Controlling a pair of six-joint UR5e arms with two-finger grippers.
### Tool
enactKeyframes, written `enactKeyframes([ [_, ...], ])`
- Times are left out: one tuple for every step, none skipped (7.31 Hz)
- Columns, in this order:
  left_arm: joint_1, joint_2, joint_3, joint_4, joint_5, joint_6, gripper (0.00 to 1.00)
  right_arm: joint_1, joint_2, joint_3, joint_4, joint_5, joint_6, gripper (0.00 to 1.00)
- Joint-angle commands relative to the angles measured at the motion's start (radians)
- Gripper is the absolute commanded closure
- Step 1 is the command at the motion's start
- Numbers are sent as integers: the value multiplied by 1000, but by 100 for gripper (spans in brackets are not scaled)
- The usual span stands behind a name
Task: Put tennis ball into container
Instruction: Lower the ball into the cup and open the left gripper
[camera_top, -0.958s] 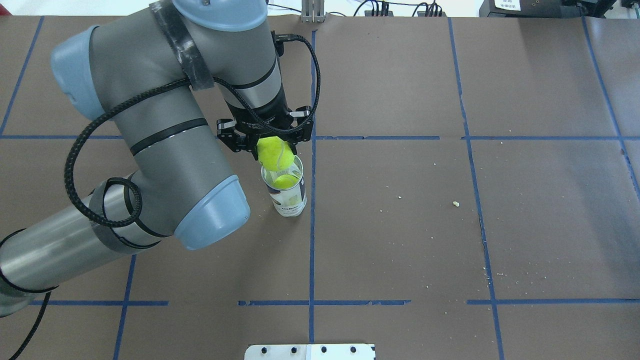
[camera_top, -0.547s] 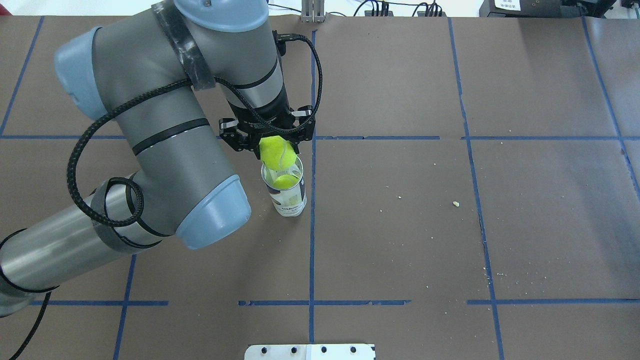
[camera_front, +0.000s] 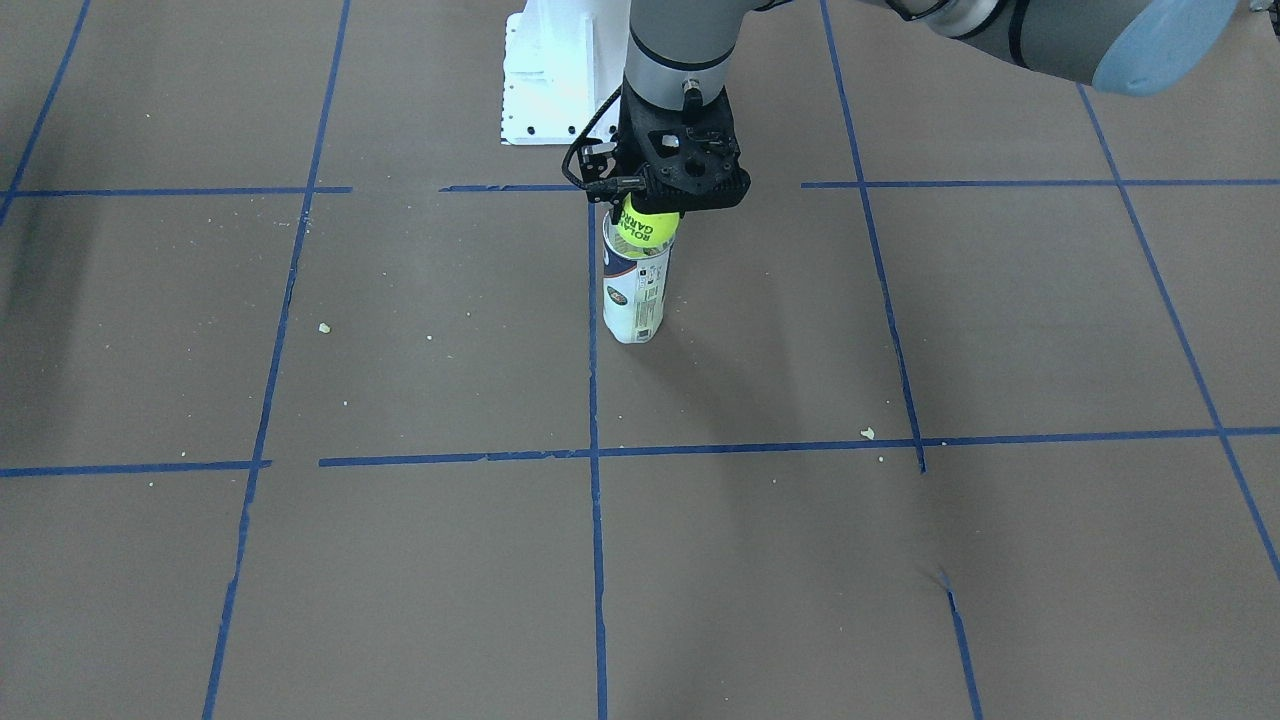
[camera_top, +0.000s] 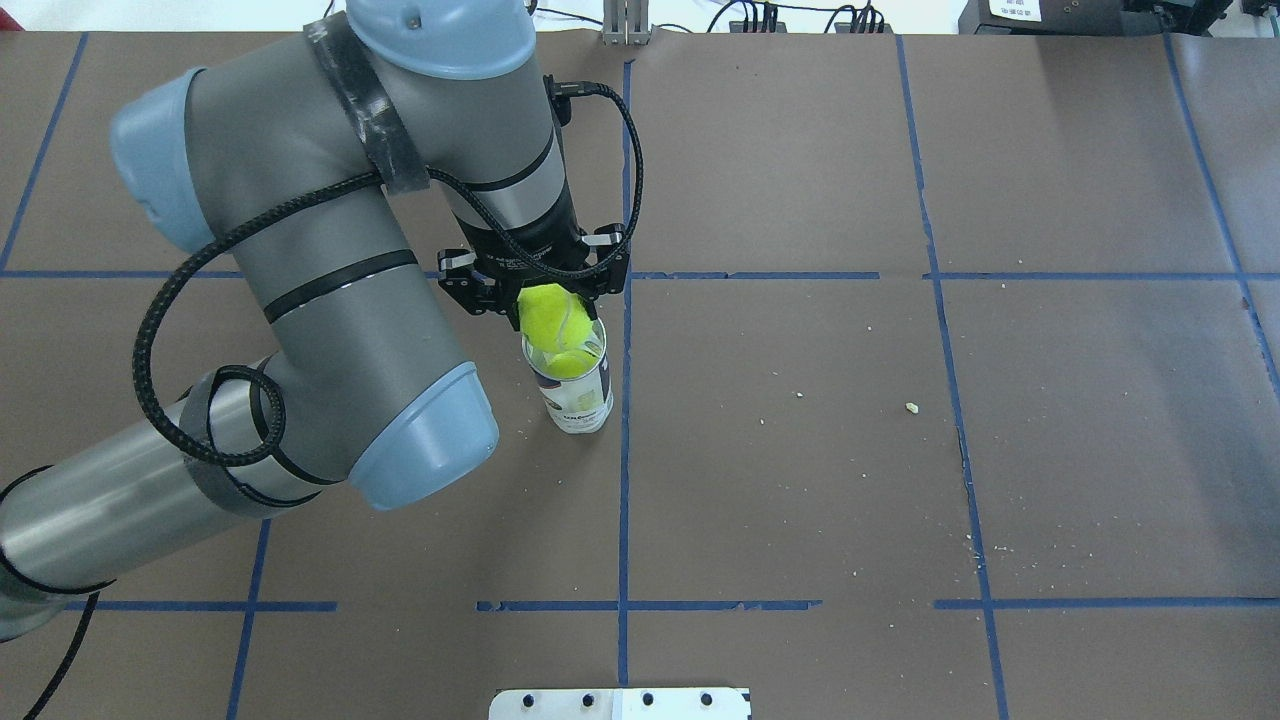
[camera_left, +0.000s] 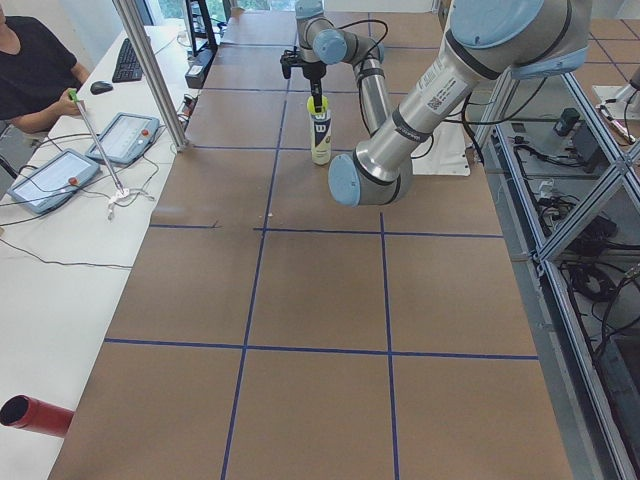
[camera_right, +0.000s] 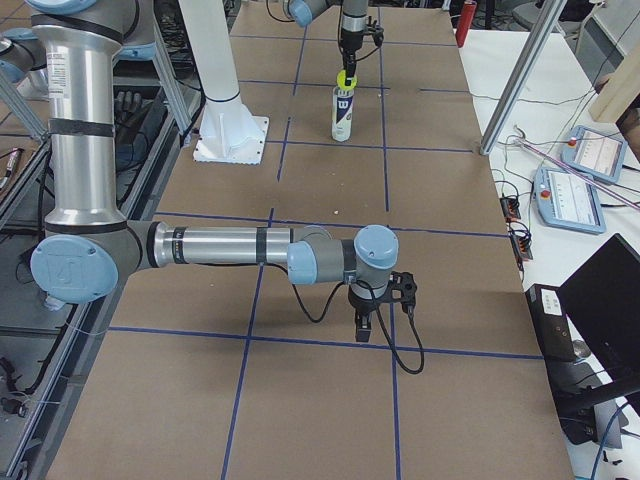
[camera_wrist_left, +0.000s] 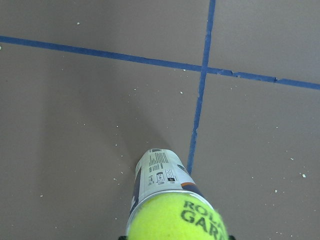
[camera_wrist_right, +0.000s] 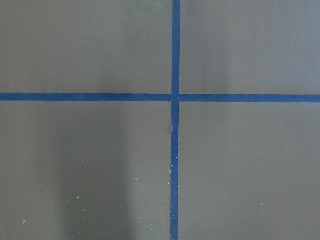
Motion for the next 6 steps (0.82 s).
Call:
enactKeyframes([
  [6, 1, -3, -1, -1, 0, 1, 0, 0, 0, 0, 0, 0, 0],
  [19, 1, -5, -1, 2, -6, 0, 0, 0, 0, 0, 0, 0, 0],
  [19, 1, -5, -2, 5, -5, 0, 0, 0, 0, 0, 0, 0, 0],
  [19, 1, -8, -1, 6, -5, 0, 0, 0, 0, 0, 0, 0, 0],
  [19, 2, -31, -1, 11, 4, 0, 0, 0, 0, 0, 0, 0, 0],
  [13, 30, -81, 3, 12, 8, 0, 0, 0, 0, 0, 0, 0, 0],
])
